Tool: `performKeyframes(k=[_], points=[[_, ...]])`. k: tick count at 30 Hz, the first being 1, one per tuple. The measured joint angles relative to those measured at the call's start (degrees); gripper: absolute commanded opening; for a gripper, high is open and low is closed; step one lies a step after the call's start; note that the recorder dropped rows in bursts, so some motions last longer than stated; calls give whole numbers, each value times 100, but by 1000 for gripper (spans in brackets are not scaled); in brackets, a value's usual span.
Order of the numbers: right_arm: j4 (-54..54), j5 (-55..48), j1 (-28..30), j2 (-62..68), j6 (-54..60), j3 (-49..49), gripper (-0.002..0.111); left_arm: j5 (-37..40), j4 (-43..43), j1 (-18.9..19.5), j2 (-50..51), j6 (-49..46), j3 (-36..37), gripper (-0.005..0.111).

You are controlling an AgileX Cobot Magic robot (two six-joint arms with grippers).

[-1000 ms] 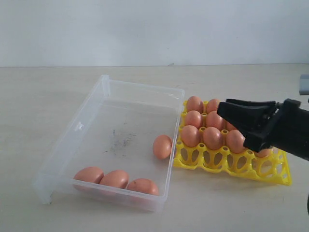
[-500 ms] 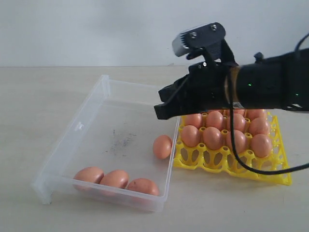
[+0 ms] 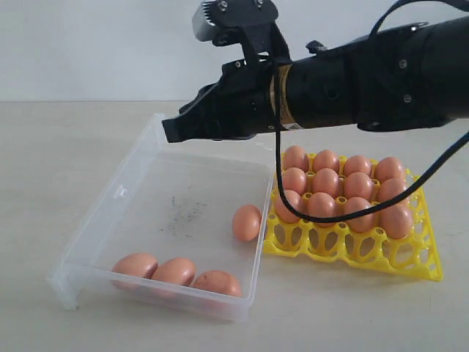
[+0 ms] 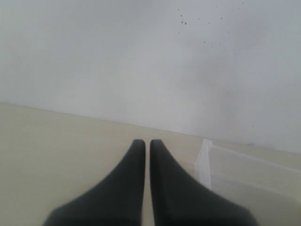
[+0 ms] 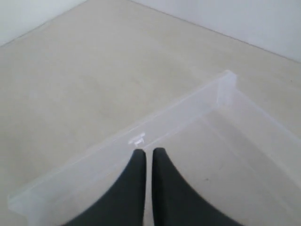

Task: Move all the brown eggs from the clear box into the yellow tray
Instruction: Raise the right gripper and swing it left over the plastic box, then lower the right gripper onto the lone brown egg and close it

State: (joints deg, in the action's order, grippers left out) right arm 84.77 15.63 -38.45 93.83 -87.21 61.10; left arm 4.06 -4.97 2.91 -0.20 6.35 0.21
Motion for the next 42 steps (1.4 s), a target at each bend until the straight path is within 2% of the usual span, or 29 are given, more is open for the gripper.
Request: performKeyframes(k=[4, 7, 10, 12, 17, 20, 23, 27, 30, 33, 42], points=[[788, -388, 0, -162, -156, 95, 0, 0, 0, 0, 0, 0, 0, 4], [1030, -1220, 0, -440, -241, 108, 0, 0, 0, 0, 0, 0, 0, 4], [945, -2538, -7, -771, -157, 108, 0, 0, 0, 0, 0, 0, 0, 4], [535, -3629, -12, -1002, 424, 108, 0, 0, 0, 0, 0, 0, 0, 4], [-776, -6692, 1, -1288, 2911, 128, 0, 0, 0, 0, 0, 0, 0, 4], [-2115, -7517, 15, -1298, 4353, 128, 0, 0, 0, 0, 0, 0, 0, 4], [-3928, -7139, 15, -1298, 5538, 128, 0, 0, 0, 0, 0, 0, 0, 4], [-6926, -5760, 15, -1154, 7115, 145, 0, 0, 0, 0, 0, 0, 0, 4], [-8477, -5500, 15, -766, 7999, 358, 0, 0, 0, 0, 0, 0, 0, 4], [-8950, -5528, 15, -257, 8120, 652, 0, 0, 0, 0, 0, 0, 0, 4], [-9123, -5339, 15, 1001, 7990, 1593, 0, 0, 0, 0, 0, 0, 0, 4]])
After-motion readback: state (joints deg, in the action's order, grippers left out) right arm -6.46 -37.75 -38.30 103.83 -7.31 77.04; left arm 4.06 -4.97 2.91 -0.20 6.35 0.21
